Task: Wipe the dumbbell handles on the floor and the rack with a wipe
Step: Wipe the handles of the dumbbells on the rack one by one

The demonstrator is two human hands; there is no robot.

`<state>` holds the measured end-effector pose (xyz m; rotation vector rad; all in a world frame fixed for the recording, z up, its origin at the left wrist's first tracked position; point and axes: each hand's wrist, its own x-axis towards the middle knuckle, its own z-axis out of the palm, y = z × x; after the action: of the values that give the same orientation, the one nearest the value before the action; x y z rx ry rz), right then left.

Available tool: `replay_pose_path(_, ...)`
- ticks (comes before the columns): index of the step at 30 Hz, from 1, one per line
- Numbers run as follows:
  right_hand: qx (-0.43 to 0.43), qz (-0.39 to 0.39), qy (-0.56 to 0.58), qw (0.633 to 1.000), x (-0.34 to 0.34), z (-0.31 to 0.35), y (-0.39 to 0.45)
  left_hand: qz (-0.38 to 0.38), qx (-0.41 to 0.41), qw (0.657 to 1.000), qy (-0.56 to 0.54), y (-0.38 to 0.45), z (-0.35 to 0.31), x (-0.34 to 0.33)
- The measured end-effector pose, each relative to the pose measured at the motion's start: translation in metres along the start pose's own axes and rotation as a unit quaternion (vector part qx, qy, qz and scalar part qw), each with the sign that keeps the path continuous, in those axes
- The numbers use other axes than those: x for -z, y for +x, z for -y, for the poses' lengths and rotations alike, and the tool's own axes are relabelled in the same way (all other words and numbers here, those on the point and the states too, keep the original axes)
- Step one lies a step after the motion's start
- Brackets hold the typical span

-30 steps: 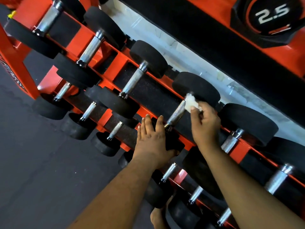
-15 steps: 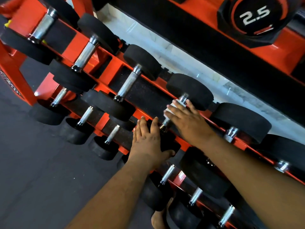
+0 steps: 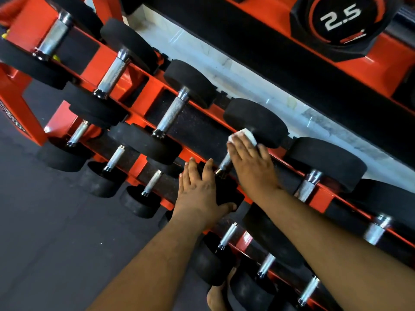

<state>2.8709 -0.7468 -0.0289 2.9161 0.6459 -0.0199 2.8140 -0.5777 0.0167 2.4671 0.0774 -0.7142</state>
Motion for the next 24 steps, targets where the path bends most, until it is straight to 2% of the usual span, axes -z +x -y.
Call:
replay_pose_path(4, 0.085, 0.027, -0.055, 0.994, 0.001, 0.000, -0.002, 0.000, 0.001, 1.000, 0.003, 0.001, 0.000, -0.001)
replay_pose_path(8, 0.037, 0.000, -0.067, 0.997, 0.001, -0.015, -0.004, -0.004, 0.000, 1.000, 0.007, 0.001, 0.001, -0.003)
replay_pose_path(12, 0.231, 0.003, 0.008, 0.973, -0.005, -0.011, -0.018, -0.003, -0.003, 1.000, 0.005, 0.002, 0.001, -0.002)
replay_pose_path(16, 0.286, -0.023, 0.101, 0.953, 0.001, -0.023, -0.004, -0.002, 0.001, 1.000, 0.007, 0.002, 0.001, -0.003)
replay_pose_path(18, 0.266, -0.042, 0.126, 0.955, 0.006, -0.023, 0.005, -0.001, 0.003, 1.000, 0.008, 0.001, 0.001, -0.003)
replay_pose_path(21, 0.135, -0.038, 0.151, 0.979, 0.014, -0.023, 0.013, 0.000, 0.002, 1.000, 0.007, 0.001, 0.001, -0.002)
replay_pose_path(24, 0.021, -0.031, 0.069, 0.997, 0.014, -0.024, 0.013, 0.001, 0.001, 1.000, 0.009, 0.001, 0.000, -0.002)
